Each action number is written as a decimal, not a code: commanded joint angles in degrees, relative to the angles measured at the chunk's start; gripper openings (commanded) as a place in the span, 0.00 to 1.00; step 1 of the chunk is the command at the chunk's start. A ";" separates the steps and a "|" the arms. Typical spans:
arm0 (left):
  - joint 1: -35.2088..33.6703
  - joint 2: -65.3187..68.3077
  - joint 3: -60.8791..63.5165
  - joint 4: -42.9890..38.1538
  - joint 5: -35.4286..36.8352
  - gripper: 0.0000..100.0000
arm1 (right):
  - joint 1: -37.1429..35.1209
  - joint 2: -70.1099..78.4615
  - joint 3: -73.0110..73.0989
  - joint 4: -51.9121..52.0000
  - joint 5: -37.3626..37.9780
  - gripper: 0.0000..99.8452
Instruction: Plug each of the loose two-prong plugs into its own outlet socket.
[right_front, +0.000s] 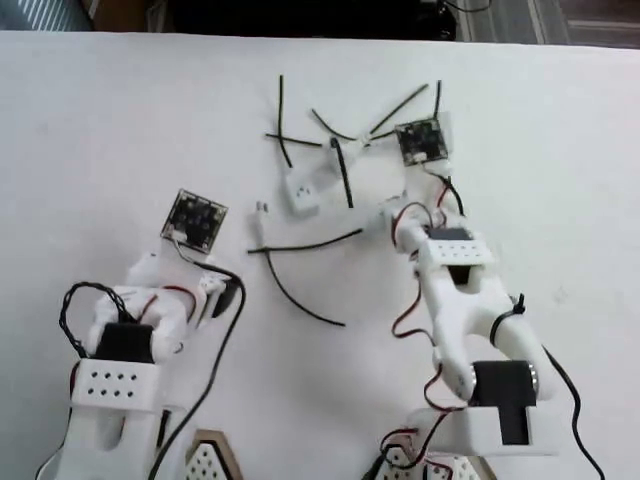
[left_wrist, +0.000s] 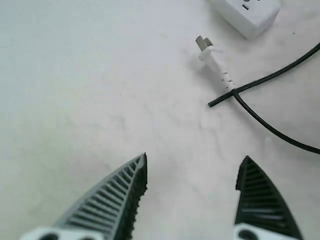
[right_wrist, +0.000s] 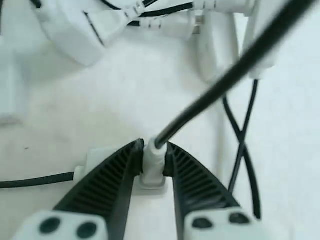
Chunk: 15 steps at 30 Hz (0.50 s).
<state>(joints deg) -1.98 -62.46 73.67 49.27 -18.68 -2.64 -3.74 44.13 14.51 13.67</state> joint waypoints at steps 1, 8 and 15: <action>-0.48 -1.01 -0.18 -0.62 0.00 0.28 | 3.30 1.10 -2.73 -5.49 3.16 0.02; -0.40 -1.01 -0.09 -0.62 0.00 0.28 | 3.82 1.98 -2.73 -1.98 4.13 0.07; -0.31 -1.10 0.79 -1.05 0.00 0.28 | 1.54 -1.01 -2.81 9.54 3.69 0.19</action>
<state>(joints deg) -1.98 -62.46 74.73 49.27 -18.68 -0.26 -1.63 43.96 20.48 17.19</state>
